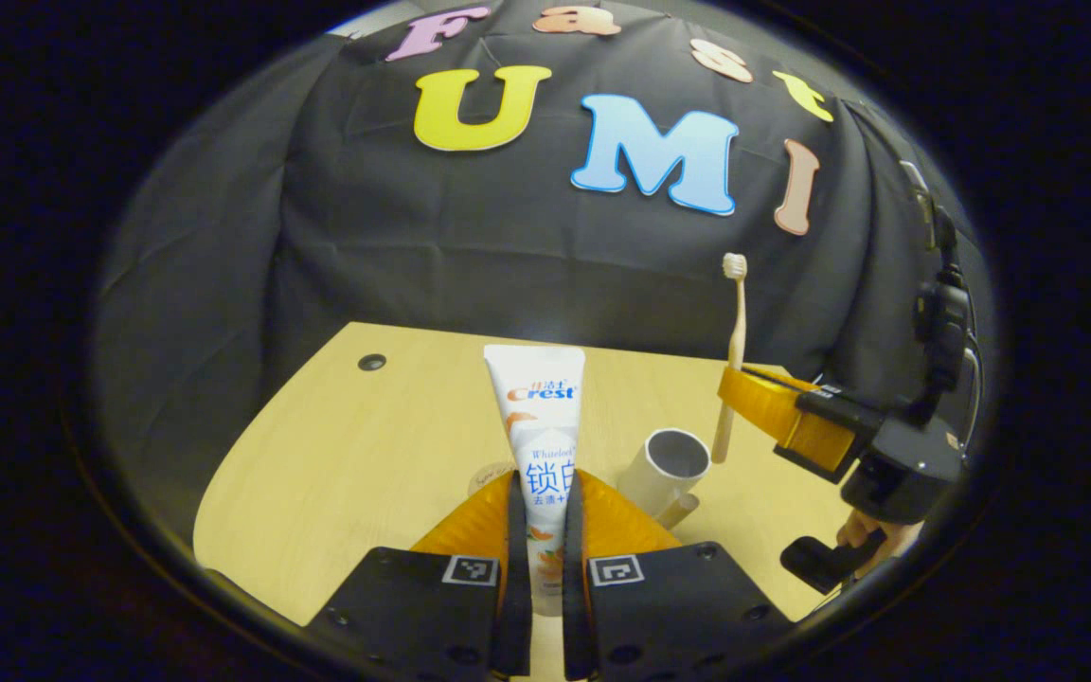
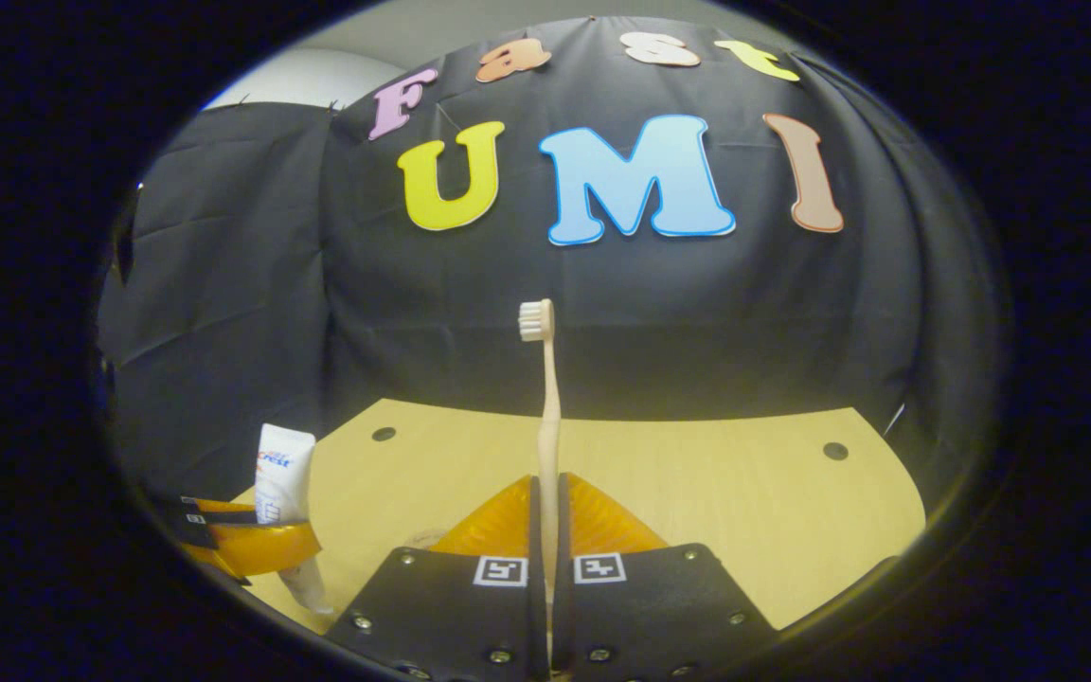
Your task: Put the toothbrush and toothpaste on the desktop into the cup, then pick up the cup and place it on the coaster on the desktop.
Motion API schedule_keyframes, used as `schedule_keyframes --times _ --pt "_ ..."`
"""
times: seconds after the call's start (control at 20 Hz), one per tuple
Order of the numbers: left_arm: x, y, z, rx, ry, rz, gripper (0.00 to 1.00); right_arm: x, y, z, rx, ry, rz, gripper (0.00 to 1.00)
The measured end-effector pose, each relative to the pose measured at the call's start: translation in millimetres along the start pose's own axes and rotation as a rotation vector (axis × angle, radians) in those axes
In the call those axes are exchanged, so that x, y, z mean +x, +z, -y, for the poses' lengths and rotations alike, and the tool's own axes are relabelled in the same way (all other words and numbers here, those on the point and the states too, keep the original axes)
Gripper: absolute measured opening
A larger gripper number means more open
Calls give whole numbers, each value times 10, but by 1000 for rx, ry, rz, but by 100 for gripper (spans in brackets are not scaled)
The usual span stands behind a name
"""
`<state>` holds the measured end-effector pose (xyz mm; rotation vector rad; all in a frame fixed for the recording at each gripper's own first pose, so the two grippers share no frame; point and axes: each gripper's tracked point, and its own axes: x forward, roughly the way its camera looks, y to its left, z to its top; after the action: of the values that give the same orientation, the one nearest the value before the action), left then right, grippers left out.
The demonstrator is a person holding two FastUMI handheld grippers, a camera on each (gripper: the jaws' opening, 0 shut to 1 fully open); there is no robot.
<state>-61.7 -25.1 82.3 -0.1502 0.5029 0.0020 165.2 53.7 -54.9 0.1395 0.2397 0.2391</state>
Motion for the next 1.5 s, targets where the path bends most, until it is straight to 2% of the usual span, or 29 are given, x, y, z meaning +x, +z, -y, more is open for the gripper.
schedule_keyframes --times 0.05,0.1,0.5,0.75,0.95,1.05,1.15,1.2,1.35,1.5 --pt "-48 27 12 4 0 12 21 61 -7 13 -2 1 4 7" --pt "-81 39 8 8 12 20 21 139 -45 6 -5 5 4 4" --pt "22 31 -74 -15 33 4 21 591 -508 181 -82 -46 -80 3" --pt "57 4 -55 -15 35 -7 20 601 -775 169 -91 -43 -156 4" --pt "52 1 -34 -12 29 -11 21 527 -817 167 -81 -43 -173 6" --pt "60 -8 -32 -13 24 -12 20 493 -853 157 -78 -34 -185 15" --pt "70 -19 -12 -18 18 -17 20 431 -815 160 -84 -31 -182 48" --pt "77 -21 -3 -19 14 -19 20 408 -810 166 -84 -31 -179 75" --pt "99 -33 49 -23 7 -19 20 332 -707 233 -84 -49 -155 95" --pt "144 -20 98 -23 -7 -19 20 218 -586 307 -72 -67 -132 95"
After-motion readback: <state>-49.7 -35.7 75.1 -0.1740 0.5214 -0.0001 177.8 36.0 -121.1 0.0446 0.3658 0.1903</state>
